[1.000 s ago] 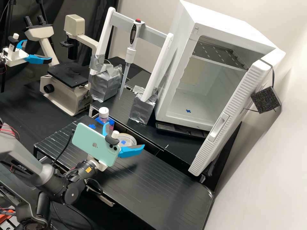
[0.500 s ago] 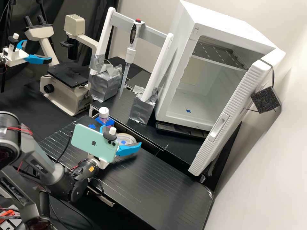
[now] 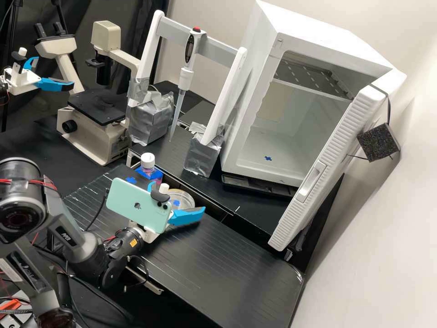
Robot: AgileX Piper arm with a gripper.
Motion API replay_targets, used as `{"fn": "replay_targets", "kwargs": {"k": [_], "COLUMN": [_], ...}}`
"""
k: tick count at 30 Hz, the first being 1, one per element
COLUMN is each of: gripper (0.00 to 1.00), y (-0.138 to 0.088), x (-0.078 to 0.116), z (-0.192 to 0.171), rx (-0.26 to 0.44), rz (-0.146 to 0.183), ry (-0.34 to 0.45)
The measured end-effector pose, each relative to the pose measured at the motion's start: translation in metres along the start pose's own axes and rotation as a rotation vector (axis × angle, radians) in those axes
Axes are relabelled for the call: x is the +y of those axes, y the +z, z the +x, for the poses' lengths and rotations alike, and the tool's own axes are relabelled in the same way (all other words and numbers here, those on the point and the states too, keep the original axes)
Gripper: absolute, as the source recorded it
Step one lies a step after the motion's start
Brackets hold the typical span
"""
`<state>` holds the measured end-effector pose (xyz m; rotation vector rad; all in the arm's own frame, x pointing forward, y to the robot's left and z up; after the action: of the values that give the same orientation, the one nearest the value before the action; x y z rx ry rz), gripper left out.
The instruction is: Move the petri dish to the incubator
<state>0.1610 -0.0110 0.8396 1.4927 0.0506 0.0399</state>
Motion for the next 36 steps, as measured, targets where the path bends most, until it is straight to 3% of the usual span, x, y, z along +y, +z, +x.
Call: {"fn": "replay_targets", "kwargs": {"k": [9, 12, 20, 36], "gripper": [1.00, 1.00, 1.00, 1.00], "y": [-0.004, -0.005, 0.000, 0.001], "x": [0.017, 0.013, -0.001, -0.008], "z": [-0.016, -0.013, -0.001, 0.010], "rx": [-0.005, 0.008, 0.006, -0.023], "rz": [0.019, 0.034, 0.030, 0.030], "ry": [0.071, 0.048, -0.017, 0.006]}}
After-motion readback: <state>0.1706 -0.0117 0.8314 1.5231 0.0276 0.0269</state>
